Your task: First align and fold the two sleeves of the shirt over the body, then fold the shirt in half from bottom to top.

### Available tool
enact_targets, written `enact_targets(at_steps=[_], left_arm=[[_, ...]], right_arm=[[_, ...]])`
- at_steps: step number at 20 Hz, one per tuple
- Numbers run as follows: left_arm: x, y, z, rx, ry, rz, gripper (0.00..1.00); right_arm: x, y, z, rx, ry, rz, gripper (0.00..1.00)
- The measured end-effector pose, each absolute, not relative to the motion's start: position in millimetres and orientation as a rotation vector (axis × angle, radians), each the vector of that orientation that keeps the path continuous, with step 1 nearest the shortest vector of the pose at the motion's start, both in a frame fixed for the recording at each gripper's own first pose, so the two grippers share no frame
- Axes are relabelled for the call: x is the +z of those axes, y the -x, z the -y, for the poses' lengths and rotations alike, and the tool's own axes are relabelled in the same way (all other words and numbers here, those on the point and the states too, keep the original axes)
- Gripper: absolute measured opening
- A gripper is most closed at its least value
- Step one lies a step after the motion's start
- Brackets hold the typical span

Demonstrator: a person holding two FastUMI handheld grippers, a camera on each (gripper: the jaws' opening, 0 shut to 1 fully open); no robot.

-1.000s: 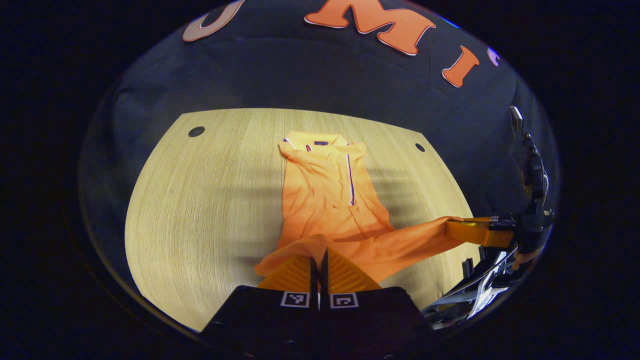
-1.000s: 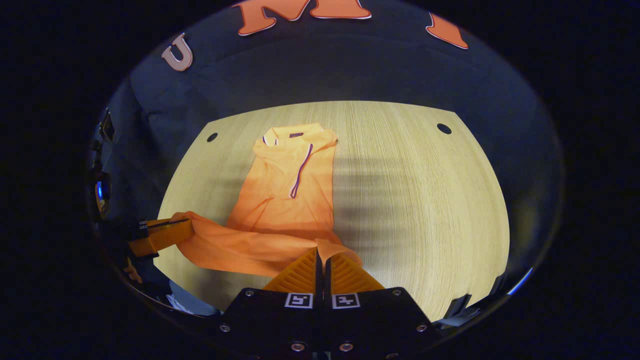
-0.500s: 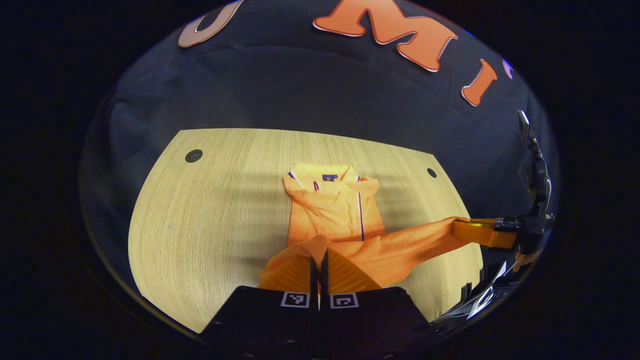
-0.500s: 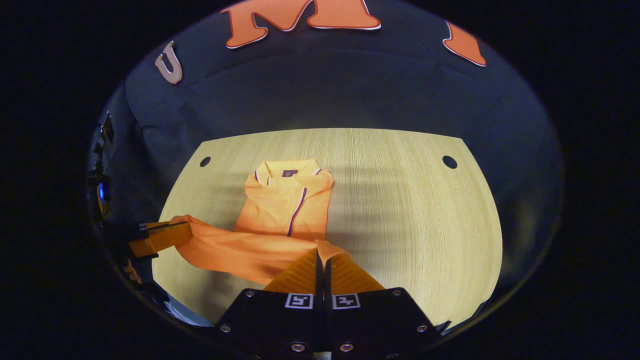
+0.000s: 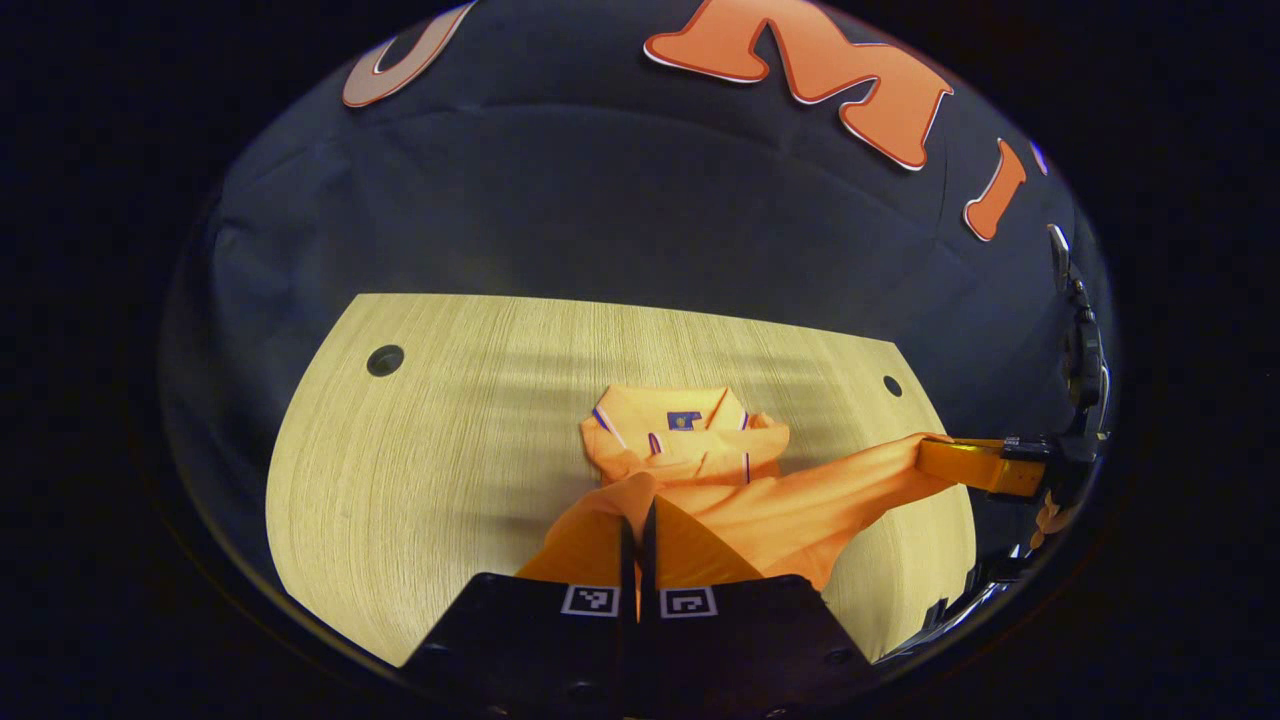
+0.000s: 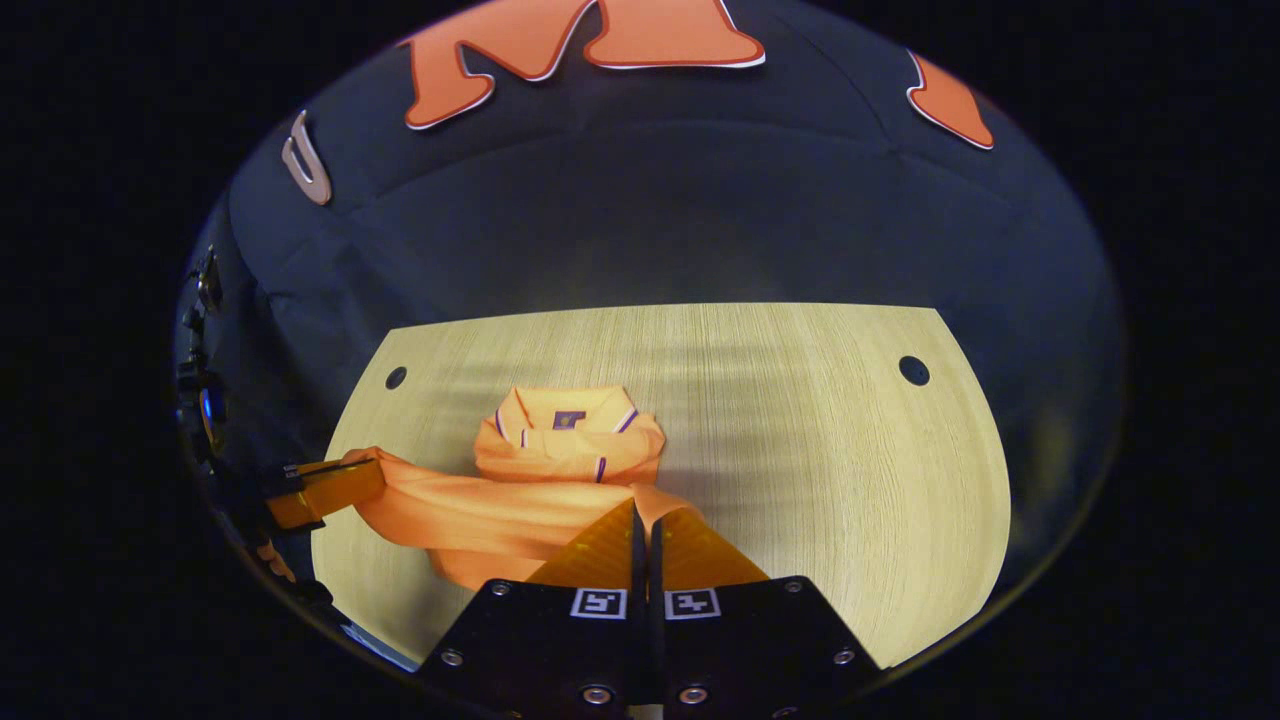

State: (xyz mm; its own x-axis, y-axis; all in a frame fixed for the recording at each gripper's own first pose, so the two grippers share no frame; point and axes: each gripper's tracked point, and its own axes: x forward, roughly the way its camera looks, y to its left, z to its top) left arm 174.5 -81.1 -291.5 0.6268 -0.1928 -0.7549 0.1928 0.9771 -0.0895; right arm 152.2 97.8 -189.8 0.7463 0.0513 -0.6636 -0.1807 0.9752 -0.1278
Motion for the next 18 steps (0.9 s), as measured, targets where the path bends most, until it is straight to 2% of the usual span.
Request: enact_targets(at_steps=[8, 18], left_arm=[[-319.1, -240.9, 81.1, -0.204, -0.037, -0.831, 0.00], [-396.4, -270.7, 69.0, -0.161, -0.010, -0.937, 0.01]], right_arm=[[-231.2, -211.6, -94.9, 0.091, 0.169, -0.756, 0.00], [-282.4, -260.1, -89.5, 0.063, 0.216, -0.776, 0.01]])
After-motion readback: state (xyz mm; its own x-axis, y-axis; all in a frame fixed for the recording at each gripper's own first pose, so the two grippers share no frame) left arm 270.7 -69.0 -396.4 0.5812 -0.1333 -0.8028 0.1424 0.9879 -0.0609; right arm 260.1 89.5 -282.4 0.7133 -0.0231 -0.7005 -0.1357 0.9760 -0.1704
